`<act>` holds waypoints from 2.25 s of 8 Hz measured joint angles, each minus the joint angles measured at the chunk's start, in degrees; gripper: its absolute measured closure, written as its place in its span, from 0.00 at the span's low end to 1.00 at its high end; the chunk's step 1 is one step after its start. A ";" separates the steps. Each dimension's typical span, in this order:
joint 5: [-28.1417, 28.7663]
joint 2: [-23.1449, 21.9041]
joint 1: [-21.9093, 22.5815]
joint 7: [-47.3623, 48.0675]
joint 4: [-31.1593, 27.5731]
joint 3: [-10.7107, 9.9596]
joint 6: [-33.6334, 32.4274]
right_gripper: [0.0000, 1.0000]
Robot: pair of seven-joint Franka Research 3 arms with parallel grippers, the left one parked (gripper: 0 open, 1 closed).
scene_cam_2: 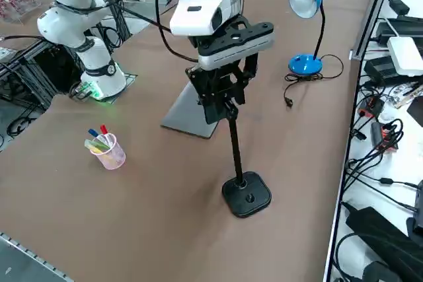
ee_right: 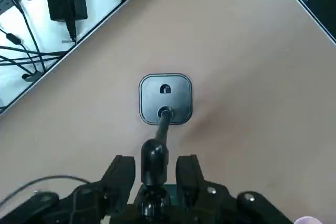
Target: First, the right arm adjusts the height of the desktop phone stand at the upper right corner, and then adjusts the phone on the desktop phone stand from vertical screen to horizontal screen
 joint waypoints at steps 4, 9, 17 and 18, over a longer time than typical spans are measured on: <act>0.00 0.78 -0.02 0.19 0.00 0.01 0.01 0.49; 0.04 1.13 0.00 2.98 0.06 0.03 0.21 0.71; 0.04 2.26 0.00 3.97 0.49 0.05 0.60 0.71; 0.04 2.75 0.00 4.03 0.49 0.05 0.82 0.71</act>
